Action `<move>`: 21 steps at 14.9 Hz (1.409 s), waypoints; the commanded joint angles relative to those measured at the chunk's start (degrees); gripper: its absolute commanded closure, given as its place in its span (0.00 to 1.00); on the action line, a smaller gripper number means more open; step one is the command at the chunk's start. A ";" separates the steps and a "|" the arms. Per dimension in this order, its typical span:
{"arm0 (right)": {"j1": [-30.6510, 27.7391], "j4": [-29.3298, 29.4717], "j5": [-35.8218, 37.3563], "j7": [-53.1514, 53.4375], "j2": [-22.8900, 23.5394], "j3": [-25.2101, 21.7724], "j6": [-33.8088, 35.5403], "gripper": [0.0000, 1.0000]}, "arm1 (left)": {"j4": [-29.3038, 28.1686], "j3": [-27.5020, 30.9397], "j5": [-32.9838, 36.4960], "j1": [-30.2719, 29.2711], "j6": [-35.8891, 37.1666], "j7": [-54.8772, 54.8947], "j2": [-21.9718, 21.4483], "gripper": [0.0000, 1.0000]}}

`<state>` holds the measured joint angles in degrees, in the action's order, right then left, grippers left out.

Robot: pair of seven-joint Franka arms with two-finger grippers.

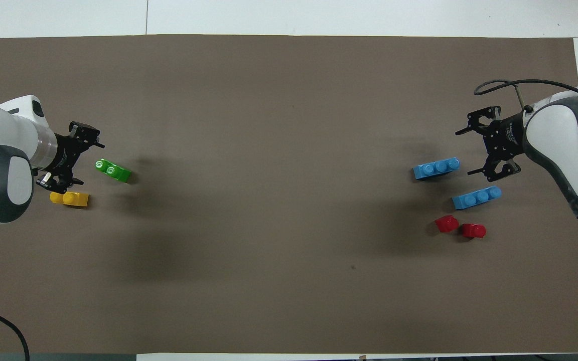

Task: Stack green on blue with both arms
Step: 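Move the left gripper over the green brick while the right gripper nears the blue brick, then lower and close the left gripper on the green brick while the right grasps blue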

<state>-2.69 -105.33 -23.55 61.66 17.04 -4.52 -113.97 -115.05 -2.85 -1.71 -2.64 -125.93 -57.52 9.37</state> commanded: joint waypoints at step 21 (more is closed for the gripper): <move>0.23 -9.88 -4.92 -2.94 -0.25 0.39 -12.58 0.01 | 1.58 -0.05 -0.49 -0.70 -7.31 -1.45 8.91 0.00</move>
<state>-2.49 -112.92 -26.17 61.21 17.13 -4.31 -123.50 -114.00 -2.78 -1.71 -2.77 -132.13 -58.69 17.53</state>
